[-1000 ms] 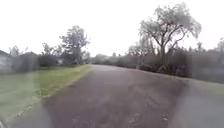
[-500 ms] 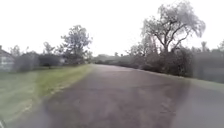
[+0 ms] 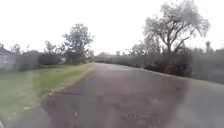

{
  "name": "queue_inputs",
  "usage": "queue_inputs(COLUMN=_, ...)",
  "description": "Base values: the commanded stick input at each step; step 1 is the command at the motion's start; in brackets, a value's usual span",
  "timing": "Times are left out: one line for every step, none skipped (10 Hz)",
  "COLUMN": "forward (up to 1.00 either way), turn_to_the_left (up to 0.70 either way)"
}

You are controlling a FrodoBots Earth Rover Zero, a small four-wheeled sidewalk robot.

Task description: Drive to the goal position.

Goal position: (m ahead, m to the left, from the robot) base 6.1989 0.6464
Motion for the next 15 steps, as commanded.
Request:
queue_inputs(forward=0.7, turn_to_the_left=0.0)
queue_inputs(forward=0.7, turn_to_the_left=0.0)
queue_inputs(forward=0.7, turn_to_the_left=0.0)
queue_inputs(forward=0.7, turn_to_the_left=0.0)
queue_inputs(forward=0.7, turn_to_the_left=0.0)
queue_inputs(forward=0.7, turn_to_the_left=0.0)
queue_inputs(forward=0.7, turn_to_the_left=0.0)
queue_inputs(forward=0.7, turn_to_the_left=0.0)
queue_inputs(forward=0.7, turn_to_the_left=0.0)
queue_inputs(forward=0.7, turn_to_the_left=0.0)
queue_inputs(forward=0.7, turn_to_the_left=0.0)
queue_inputs(forward=0.7, turn_to_the_left=0.0)
queue_inputs(forward=0.7, turn_to_the_left=-0.06)
queue_inputs(forward=0.7, turn_to_the_left=-0.17)
queue_inputs(forward=0.7, turn_to_the_left=-0.27)
